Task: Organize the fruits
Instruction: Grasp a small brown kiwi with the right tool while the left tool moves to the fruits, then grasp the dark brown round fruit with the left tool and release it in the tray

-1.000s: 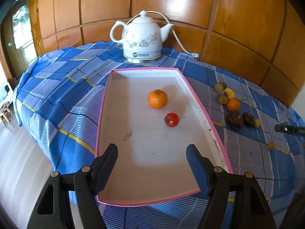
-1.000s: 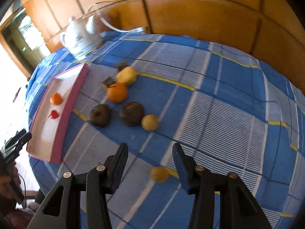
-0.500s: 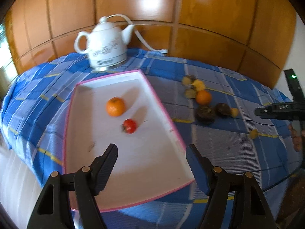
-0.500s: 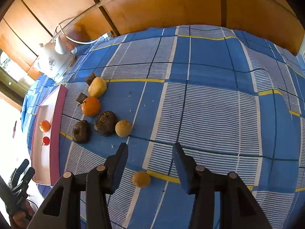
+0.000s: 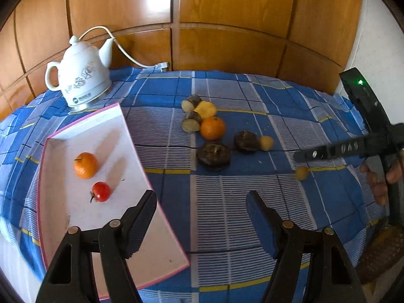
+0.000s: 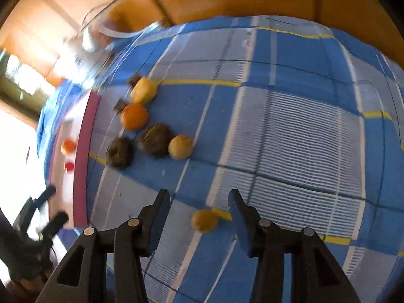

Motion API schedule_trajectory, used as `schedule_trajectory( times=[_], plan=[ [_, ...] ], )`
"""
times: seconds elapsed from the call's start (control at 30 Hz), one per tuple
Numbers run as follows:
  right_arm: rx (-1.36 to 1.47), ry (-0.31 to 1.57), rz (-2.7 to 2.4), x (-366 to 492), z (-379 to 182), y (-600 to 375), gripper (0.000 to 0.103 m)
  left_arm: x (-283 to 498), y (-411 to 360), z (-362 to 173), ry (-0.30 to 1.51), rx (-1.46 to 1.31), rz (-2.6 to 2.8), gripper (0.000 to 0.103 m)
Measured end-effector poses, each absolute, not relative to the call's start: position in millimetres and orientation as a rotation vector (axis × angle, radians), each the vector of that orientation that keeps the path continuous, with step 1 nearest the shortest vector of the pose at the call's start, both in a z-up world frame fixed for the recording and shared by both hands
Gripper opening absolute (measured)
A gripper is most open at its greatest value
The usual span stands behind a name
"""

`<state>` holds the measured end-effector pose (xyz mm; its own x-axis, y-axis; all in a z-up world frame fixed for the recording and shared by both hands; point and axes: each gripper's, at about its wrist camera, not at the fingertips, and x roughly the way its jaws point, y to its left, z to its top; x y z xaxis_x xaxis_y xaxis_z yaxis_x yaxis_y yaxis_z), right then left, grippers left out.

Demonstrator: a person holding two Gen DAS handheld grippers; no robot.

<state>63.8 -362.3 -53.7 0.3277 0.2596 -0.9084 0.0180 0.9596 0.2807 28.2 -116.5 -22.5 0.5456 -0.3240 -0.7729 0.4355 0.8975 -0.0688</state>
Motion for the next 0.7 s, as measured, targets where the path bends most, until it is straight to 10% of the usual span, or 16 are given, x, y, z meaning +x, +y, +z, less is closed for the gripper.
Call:
schedule_trajectory(
  times=[0.13, 0.2, 0.7],
  plan=[
    [0.105, 1.312, 0.163, 63, -69, -342, 0.047, 33, -118, -24, 0.899, 0.133, -0.451, 0.074],
    [0.007, 1.323, 0.168, 61, -74, -329, 0.025, 37, -117, -25, 0.911, 0.123, -0.45, 0.074],
    [-0.035, 1.306, 0.161, 66, -74, -327, 0.024, 89, -156, -42, 0.988, 0.208, -0.535, 0.074]
  ],
)
